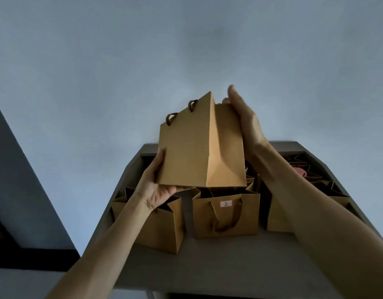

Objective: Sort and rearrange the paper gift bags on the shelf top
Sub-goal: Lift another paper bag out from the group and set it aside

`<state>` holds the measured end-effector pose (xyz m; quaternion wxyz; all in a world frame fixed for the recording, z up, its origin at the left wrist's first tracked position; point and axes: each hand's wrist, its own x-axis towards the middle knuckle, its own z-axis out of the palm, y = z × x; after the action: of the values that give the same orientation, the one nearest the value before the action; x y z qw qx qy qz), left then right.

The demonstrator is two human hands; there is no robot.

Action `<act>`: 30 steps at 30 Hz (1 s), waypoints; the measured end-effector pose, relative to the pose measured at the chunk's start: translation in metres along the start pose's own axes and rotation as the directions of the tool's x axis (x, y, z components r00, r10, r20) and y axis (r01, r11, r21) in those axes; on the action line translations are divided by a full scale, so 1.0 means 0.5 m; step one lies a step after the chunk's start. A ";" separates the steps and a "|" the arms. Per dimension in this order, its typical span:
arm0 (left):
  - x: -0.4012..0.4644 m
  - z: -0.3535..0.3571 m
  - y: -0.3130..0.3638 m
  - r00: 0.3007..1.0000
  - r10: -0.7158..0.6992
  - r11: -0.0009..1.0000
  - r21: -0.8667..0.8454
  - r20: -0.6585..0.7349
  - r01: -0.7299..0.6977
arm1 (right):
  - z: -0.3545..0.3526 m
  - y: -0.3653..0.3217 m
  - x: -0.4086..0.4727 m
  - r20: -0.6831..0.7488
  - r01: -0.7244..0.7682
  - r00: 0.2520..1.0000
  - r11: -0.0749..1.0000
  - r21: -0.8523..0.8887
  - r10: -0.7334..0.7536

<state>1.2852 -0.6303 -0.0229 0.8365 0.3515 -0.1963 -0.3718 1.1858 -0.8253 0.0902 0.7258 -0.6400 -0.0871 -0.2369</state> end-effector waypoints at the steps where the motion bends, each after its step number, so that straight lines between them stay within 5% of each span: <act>1: 0.002 0.004 0.001 1.000 -0.019 1.000 -0.024 -0.017 0.019 | 0.007 -0.007 0.001 -0.025 0.031 0.999 0.999 -0.029 -0.032; 5: 0.015 0.013 0.009 0.998 -0.062 0.995 0.081 -0.021 0.064 | 0.042 -0.028 0.002 -0.052 0.132 0.989 0.989 -0.068 -0.135; 11: -0.002 0.008 0.021 0.975 0.180 0.897 0.429 -0.134 -0.107 | 0.078 -0.021 0.013 -0.107 0.208 0.970 0.971 -0.114 -0.221; 19: -0.055 0.015 0.048 0.943 0.325 0.813 0.530 -0.071 -0.240 | 0.128 0.031 0.045 -0.093 0.264 0.915 0.758 -0.597 -0.392; 22: -0.070 0.015 0.052 0.927 0.372 0.692 0.678 -0.041 -0.248 | 0.146 0.048 0.056 -0.086 0.220 0.911 0.652 -0.725 -0.403; 26: -0.076 0.028 0.049 0.904 0.427 0.447 0.874 -0.020 -0.192 | 0.182 0.060 0.061 -0.142 0.177 0.900 0.645 -0.744 -0.411; 30: -0.069 0.035 0.041 0.853 0.522 0.373 0.895 0.017 -0.246 | 0.215 0.058 0.057 -0.089 0.228 0.896 0.622 -0.749 -0.436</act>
<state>1.2625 -0.6022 0.0017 0.6189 0.7169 -0.3185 0.0400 1.2427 -0.7256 0.0945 0.3624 -0.8077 -0.0080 -0.4651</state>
